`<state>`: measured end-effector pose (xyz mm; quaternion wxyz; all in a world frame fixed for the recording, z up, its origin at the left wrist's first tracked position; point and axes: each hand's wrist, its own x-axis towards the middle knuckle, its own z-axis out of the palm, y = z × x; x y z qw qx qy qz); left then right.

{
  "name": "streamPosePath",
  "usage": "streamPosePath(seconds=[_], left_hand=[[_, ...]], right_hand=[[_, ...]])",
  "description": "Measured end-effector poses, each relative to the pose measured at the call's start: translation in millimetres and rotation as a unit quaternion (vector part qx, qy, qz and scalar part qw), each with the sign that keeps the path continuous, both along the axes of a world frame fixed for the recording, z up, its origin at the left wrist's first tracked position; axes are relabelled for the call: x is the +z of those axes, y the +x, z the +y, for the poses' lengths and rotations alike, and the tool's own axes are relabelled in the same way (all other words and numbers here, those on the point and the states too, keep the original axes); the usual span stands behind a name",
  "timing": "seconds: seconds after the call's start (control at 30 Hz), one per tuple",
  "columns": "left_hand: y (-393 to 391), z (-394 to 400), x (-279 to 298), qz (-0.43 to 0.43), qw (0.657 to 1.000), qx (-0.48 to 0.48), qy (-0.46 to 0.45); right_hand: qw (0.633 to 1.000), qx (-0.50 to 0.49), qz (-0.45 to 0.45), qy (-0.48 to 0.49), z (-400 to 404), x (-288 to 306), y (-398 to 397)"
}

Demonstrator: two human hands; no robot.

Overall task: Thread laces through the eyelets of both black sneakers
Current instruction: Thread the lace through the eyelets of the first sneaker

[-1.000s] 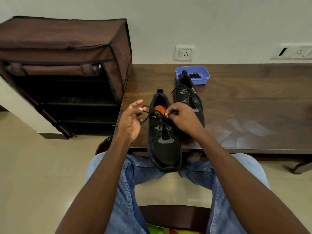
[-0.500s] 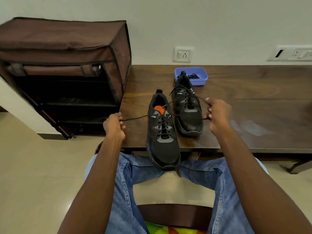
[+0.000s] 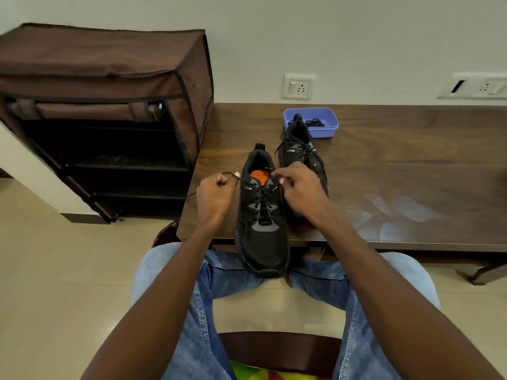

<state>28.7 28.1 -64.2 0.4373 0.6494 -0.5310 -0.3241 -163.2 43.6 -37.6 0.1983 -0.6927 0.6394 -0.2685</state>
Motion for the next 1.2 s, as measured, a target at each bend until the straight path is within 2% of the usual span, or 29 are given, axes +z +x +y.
streamPosePath(seconds=[0.1, 0.2, 0.23, 0.33, 0.37, 0.43, 0.5, 0.57, 0.63, 0.7, 0.73, 0.8, 0.87, 0.93, 1.07, 1.2], left_hand=[[-5.2, -4.9, 13.3, -0.122, 0.992, 0.022, -0.022], [1.6, -11.0, 36.3, -0.228, 0.972, 0.03, 0.058], [2.8, -12.0, 42.1, -0.246, 0.967, 0.041, 0.05], [-7.2, -12.4, 50.0, -0.232, 0.97, 0.033, -0.062], [-14.2, -12.4, 50.6, -0.219, 0.974, 0.003, -0.059], [-27.7, -18.9, 46.3, -0.219, 0.974, -0.055, 0.023], [-35.2, -29.4, 40.9, -0.258, 0.957, -0.088, 0.103], [-39.9, -39.6, 36.0, -0.287, 0.94, -0.109, 0.149], [-42.1, -44.3, 35.1, -0.277, 0.939, -0.128, 0.159], [-41.4, -44.2, 37.4, -0.25, 0.942, -0.139, 0.175], [-41.0, -44.0, 38.0, -0.227, 0.944, -0.143, 0.19], [-40.8, -43.2, 38.2, -0.174, 0.95, -0.14, 0.22], [-40.7, -42.0, 38.6, -0.151, 0.951, -0.134, 0.235], [-39.6, -41.0, 40.2, -0.148, 0.948, -0.141, 0.246], [-36.0, -39.8, 46.0, -0.115, 0.947, -0.162, 0.253], [-31.2, -35.4, 41.3, -0.064, 0.956, -0.17, 0.232]], right_hand=[[0.998, 0.025, 0.051, 0.011, -10.9, -7.2, 7.2], [0.991, -0.001, 0.131, -0.011, -15.0, -11.2, 7.7], [0.991, -0.008, 0.134, -0.023, -13.6, -11.6, 8.7], [0.99, -0.03, 0.127, -0.062, -10.2, -12.1, 13.8], [0.988, -0.045, 0.128, -0.069, -9.4, -12.7, 14.6], [0.984, -0.087, 0.144, -0.048, -7.4, -13.4, 15.0], [0.985, -0.116, 0.121, 0.028, -5.3, -7.2, 12.4], [0.98, -0.114, 0.055, 0.155, -4.6, 4.6, 5.9], [0.949, -0.052, 0.014, 0.311, 1.6, 21.6, -4.9], [0.916, 0.018, -0.002, 0.4, 8.8, 34.6, -15.6], [0.918, 0.026, 0.007, 0.396, 9.9, 35.4, -18.8], [0.959, -0.039, 0.05, 0.277, 3.6, 26.3, -18.4], [0.98, -0.125, 0.002, 0.154, -5.2, 17.9, -8.2], [0.975, -0.153, -0.067, 0.145, -9.3, 14.3, 6.7], [0.976, -0.14, -0.054, 0.161, -14.2, 5.6, 18.5], [0.972, -0.15, -0.094, 0.154, -14.4, 9.3, 12.8]])
